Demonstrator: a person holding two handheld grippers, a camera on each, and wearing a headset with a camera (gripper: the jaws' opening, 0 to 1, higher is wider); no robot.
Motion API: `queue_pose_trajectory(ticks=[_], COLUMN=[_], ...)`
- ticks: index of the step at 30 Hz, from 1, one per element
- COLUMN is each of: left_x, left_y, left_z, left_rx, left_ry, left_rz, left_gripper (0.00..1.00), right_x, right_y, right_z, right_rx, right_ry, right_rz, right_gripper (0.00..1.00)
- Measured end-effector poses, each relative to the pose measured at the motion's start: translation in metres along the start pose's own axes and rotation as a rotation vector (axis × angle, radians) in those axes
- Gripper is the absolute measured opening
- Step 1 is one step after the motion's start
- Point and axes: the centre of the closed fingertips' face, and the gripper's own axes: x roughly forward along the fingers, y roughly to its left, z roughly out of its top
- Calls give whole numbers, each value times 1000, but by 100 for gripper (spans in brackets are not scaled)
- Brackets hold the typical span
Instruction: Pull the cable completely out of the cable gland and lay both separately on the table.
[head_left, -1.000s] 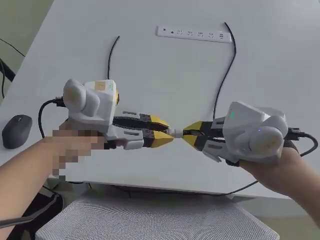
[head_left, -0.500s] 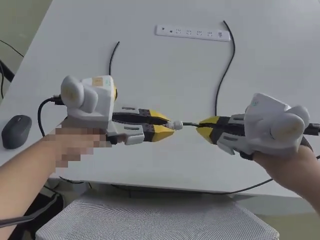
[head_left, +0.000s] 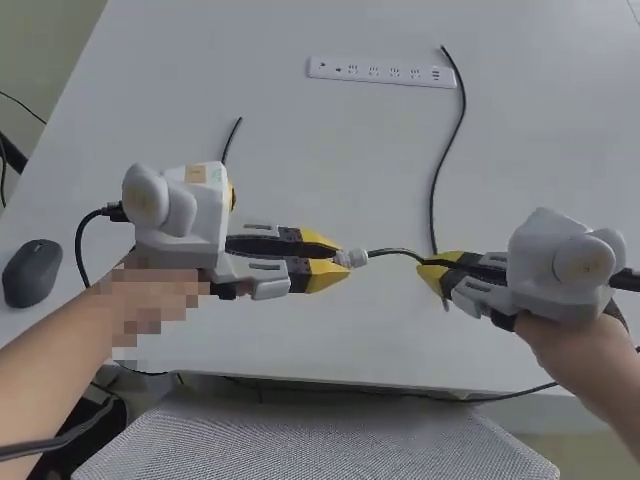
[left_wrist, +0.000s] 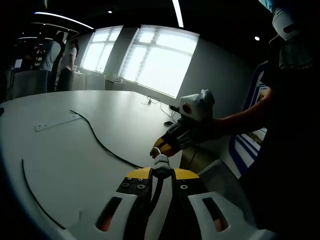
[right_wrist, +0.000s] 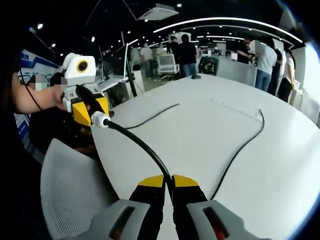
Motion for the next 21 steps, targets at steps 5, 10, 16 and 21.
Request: queue_pose_trajectory(ticks=[5, 10, 16, 21], left_x=[2, 4, 2, 1], left_y=[-2, -3, -2, 0], left_z=[-2, -2, -2, -1], left_rx=[2, 0, -2, -16], left_ry=[10, 12, 11, 7], left_rz=[-8, -15, -12, -6], left_gripper=[15, 15, 15, 15], right_x=[3, 4, 0, -9], right_y=[-16, -17, -15, -6], right_z=[-16, -17, -11, -9], right_rx=[88, 90, 74, 11], right_ry=[28, 21, -22, -1], right_rz=[-48, -46, -36, -33], right_gripper=[0, 0, 2, 5])
